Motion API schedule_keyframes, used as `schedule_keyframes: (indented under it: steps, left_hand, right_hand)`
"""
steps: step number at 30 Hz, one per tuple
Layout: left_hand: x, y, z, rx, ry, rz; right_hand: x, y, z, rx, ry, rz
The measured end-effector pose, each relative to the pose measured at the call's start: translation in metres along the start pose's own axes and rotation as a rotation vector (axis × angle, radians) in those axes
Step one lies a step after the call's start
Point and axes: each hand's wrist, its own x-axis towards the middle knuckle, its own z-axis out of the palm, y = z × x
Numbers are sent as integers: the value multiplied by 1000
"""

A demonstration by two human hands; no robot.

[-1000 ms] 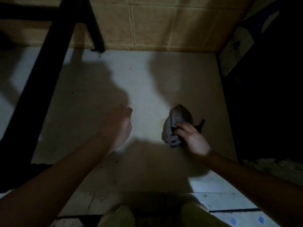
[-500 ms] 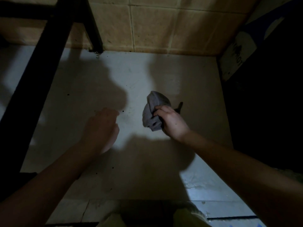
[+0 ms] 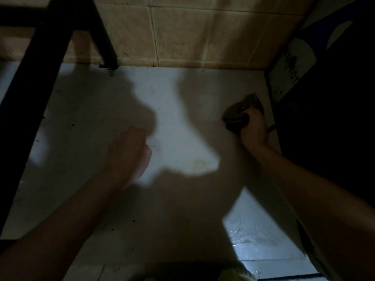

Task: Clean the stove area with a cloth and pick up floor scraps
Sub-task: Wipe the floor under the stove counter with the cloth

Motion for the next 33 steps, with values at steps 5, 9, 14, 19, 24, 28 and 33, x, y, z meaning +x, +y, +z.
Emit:
schedule_keyframes:
  steps: [5, 9, 14, 19, 24, 28, 33]
  left_hand:
    - [11, 1, -3, 40, -35, 35]
    - [10, -6, -2, 79, -89, 43]
    - [4, -14, 5, 62, -161, -23]
    - [-6, -24, 7, -10, -152, -78]
    - [-8, -26, 5, 20, -189, -74]
    - [-5, -22, 7, 18, -219, -86]
    - [-6, -19, 14, -2, -199, -80]
  right_hand:
    - [13, -6, 21, -25, -91, -141]
    - [31, -26, 45, -52, -188, -209]
    - [44, -89, 91, 8, -378, -371]
    - [40, -143, 133, -106, -480, -605]
    - [36, -178, 155, -243, -635, -783]
    - [37, -163, 144, -244, -618, -763]
    - [52, -121, 117, -152, -450, -601]
